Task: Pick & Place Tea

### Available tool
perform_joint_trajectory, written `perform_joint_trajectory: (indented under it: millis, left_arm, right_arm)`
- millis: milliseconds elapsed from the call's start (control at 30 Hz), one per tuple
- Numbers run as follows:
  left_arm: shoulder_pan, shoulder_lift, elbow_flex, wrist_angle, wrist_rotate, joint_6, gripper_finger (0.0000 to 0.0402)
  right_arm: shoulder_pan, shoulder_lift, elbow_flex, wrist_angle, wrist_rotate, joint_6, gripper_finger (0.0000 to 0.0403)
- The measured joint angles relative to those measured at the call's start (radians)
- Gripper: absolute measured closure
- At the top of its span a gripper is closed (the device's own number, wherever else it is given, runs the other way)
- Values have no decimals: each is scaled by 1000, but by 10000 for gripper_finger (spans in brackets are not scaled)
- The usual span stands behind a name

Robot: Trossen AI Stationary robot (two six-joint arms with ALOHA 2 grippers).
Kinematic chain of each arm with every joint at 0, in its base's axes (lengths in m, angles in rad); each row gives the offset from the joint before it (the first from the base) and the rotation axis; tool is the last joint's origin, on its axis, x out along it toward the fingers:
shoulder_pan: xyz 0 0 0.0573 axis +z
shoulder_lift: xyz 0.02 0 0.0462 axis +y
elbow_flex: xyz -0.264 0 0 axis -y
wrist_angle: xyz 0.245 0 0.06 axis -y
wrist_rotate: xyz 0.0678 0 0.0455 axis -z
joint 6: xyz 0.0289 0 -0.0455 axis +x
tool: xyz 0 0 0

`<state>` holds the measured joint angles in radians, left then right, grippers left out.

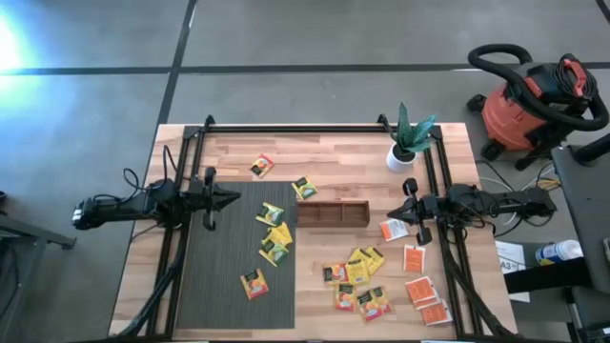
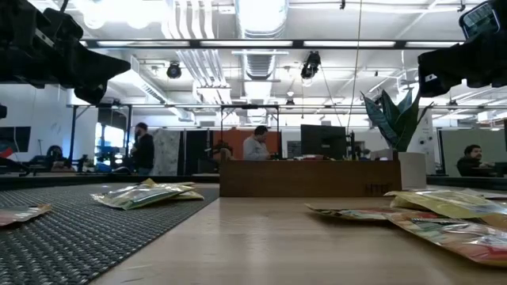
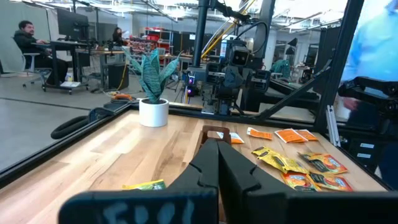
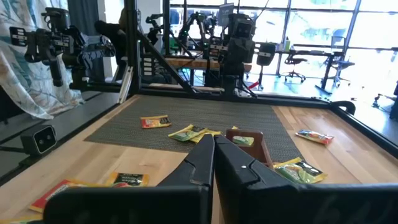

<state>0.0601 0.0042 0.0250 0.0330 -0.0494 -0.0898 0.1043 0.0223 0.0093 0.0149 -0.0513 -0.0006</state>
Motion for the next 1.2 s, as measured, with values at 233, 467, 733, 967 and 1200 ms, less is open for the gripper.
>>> perform_joint_trajectory:
  millis: [233,467,733,967,1200]
  left_arm:
    - [0,0,0,0,0,0,401]
    - [0,0,0,0,0,0,401]
    - [0,0,0,0,0,0,401]
    - [0,0,0,0,0,0,401]
    - [0,0,0,0,0,0,401]
  right_arm:
    - [0,0,0,0,0,0,394]
    - [0,0,0,0,0,0,394]
    - [0,0,0,1,0,0,394]
    - [0,1,0,34,24,117,394]
    - [0,1,0,48,203,306,394]
